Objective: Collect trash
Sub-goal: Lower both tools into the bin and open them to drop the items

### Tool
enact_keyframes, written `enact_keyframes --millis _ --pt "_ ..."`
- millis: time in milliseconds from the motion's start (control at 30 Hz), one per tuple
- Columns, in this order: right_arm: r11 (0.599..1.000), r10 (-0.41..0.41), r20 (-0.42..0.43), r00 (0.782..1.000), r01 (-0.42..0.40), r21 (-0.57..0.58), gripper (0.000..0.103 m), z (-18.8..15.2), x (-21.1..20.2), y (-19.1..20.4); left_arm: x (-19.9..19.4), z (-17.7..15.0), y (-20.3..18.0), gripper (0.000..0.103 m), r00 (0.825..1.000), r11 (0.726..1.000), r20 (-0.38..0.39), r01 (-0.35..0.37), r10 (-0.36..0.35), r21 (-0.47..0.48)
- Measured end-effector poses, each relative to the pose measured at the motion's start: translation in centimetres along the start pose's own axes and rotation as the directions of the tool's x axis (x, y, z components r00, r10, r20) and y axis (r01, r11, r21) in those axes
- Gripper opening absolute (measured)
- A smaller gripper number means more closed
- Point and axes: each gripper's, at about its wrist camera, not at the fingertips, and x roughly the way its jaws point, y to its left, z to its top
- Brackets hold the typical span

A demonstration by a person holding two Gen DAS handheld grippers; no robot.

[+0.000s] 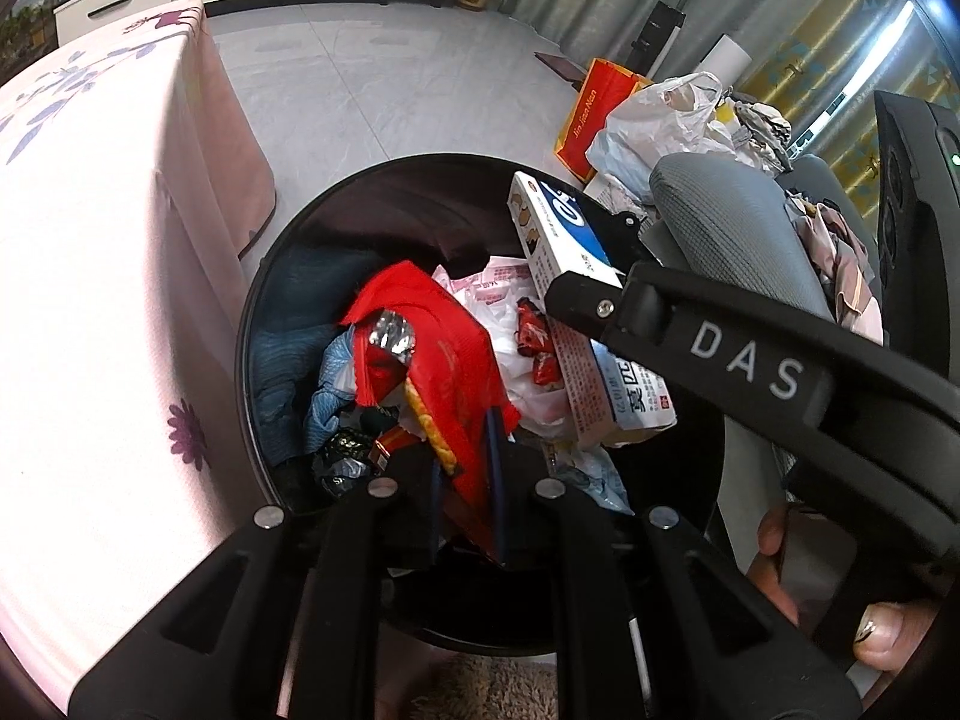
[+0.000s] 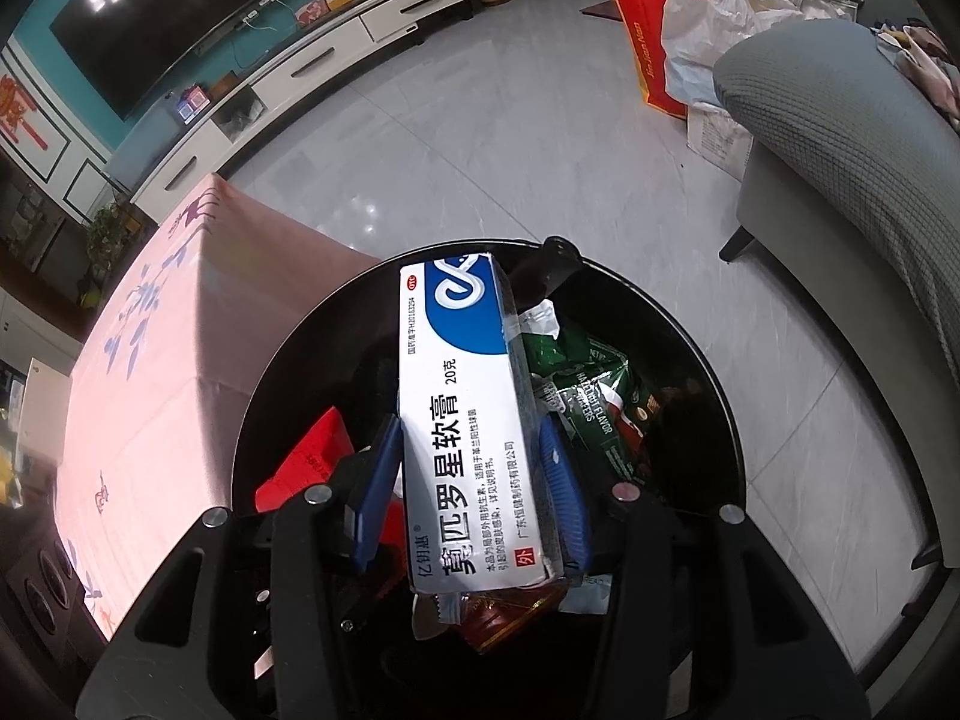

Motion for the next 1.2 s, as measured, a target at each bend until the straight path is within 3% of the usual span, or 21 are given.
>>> enact_keyframes --millis 367,467,633,700,833,967,1100,1200 --pt "1.0 -0.015 -0.003 1.0 0.015 -0.001 0.051 -0.1 -0.2 0.0 0.0 -0.1 -0.2 0.015 1.0 1.0 -0.007 0.002 -0.002 -0.001" --pt "1.0 -0.007 0.01 1.0 0.007 0.0 0.056 -0.1 -0.7 -0.1 -0.1 -0.3 -0.2 0.019 1.0 1.0 -0.008 0.005 -0.005 -0.004" --pt "1.0 0.021 0.06 0.998 -0.022 0.005 0.07 -0.2 -2.4 -0.1 -0.6 -0.4 -0.2 0.036 1.0 1.0 0.003 0.008 -0.008 -0.001" --pt "0.999 0.033 0.075 0.997 -0.034 0.004 0.073 -0.2 -3.0 0.0 -0.9 -0.5 -0.2 0.049 1.0 1.0 0.01 0.004 -0.004 0.0" --pt "0.998 0.055 0.105 0.993 -0.055 -0.003 0.079 -0.3 -4.2 0.1 -1.9 -0.5 -0.3 0.065 0.999 1.0 0.035 0.005 -0.005 0.002" --pt "0.997 0.078 0.155 0.985 -0.078 -0.005 0.086 -0.3 -6.1 0.1 -3.6 -0.4 -0.3 0.091 0.997 1.0 0.077 -0.014 0.012 0.017" --pt "0.99 0.137 0.223 0.965 -0.139 -0.009 0.095 -0.6 -8.6 0.0 -5.7 -0.2 -0.7 0.1 0.992 0.996 0.11 -0.072 0.067 0.046" --pt "0.987 0.156 0.288 0.945 -0.156 -0.022 0.1 -1.0 -10.9 -0.2 -7.4 -0.1 -0.7 0.1 0.987 0.996 0.142 -0.077 0.07 0.047"
